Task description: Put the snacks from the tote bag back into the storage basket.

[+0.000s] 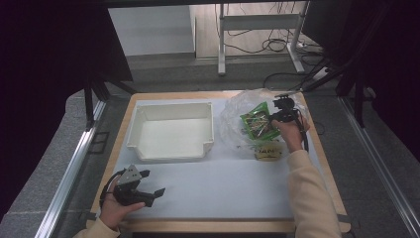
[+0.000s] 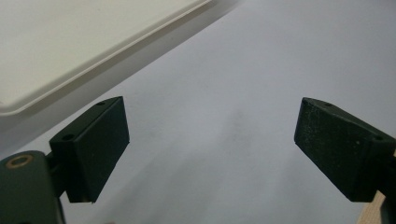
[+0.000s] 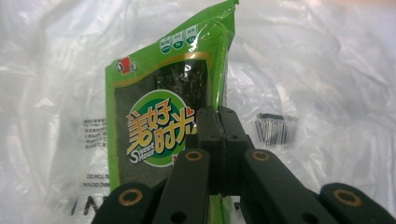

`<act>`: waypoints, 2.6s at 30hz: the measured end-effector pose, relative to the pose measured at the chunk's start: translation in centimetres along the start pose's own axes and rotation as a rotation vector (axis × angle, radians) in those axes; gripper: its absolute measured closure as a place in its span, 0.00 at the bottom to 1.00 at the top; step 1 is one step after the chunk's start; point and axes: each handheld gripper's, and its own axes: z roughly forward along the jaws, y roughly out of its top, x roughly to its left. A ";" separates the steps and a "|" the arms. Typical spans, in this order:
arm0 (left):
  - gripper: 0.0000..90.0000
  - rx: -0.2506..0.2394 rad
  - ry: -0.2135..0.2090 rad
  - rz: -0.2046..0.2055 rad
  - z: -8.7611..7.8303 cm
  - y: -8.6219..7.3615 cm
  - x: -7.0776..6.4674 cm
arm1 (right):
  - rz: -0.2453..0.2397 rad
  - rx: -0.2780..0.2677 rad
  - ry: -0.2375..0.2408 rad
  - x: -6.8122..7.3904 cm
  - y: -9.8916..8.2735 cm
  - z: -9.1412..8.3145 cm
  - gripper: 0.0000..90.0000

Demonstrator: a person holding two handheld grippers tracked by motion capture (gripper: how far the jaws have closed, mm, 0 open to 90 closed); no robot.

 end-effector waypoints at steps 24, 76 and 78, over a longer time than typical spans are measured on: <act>0.11 -0.005 0.002 -0.003 -0.1 0.0 0.0 | 0.018 -0.141 0.064 -0.5 -0.3 -4.2 1.00; 0.11 -0.003 0.003 0.000 -0.1 0.0 0.0 | 0.066 -0.323 0.207 0.5 0.1 -8.5 1.00; 0.11 -0.004 0.003 -0.001 -0.1 0.0 -0.1 | 0.063 -0.326 0.215 0.7 0.2 -8.6 1.00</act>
